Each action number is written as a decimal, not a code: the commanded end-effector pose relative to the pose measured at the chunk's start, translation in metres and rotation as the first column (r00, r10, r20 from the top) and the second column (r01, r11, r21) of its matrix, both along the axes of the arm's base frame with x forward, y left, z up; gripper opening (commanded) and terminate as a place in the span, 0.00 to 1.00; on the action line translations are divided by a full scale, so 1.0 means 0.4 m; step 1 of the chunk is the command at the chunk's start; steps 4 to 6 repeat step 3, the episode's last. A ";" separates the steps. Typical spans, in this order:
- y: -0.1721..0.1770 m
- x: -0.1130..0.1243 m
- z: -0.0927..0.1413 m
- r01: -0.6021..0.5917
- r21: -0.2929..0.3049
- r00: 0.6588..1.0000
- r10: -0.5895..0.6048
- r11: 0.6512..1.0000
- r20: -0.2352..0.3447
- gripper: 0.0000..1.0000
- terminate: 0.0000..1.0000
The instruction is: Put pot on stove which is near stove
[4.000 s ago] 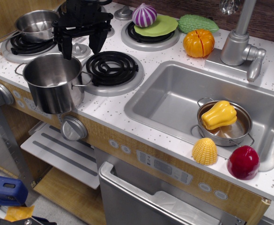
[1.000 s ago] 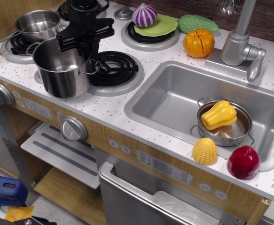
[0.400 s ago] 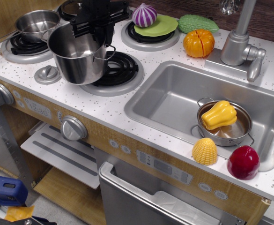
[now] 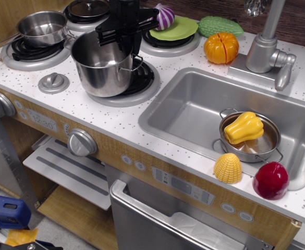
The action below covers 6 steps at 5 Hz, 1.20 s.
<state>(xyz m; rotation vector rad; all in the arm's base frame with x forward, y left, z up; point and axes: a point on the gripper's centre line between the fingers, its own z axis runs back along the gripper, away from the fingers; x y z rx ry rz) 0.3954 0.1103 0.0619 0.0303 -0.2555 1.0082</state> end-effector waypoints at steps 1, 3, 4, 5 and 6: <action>0.002 0.054 0.030 0.044 0.014 0.996 -0.045 0.999 0.074 0.00 0.00; 0.004 0.089 0.028 0.092 0.001 0.992 -0.092 0.996 0.082 0.00 1.00; 0.004 0.089 0.028 0.092 0.001 0.992 -0.092 0.996 0.082 0.00 1.00; 0.004 0.089 0.028 0.092 0.001 0.992 -0.092 0.996 0.082 0.00 1.00; 0.004 0.089 0.028 0.092 0.001 0.992 -0.092 0.996 0.082 0.00 1.00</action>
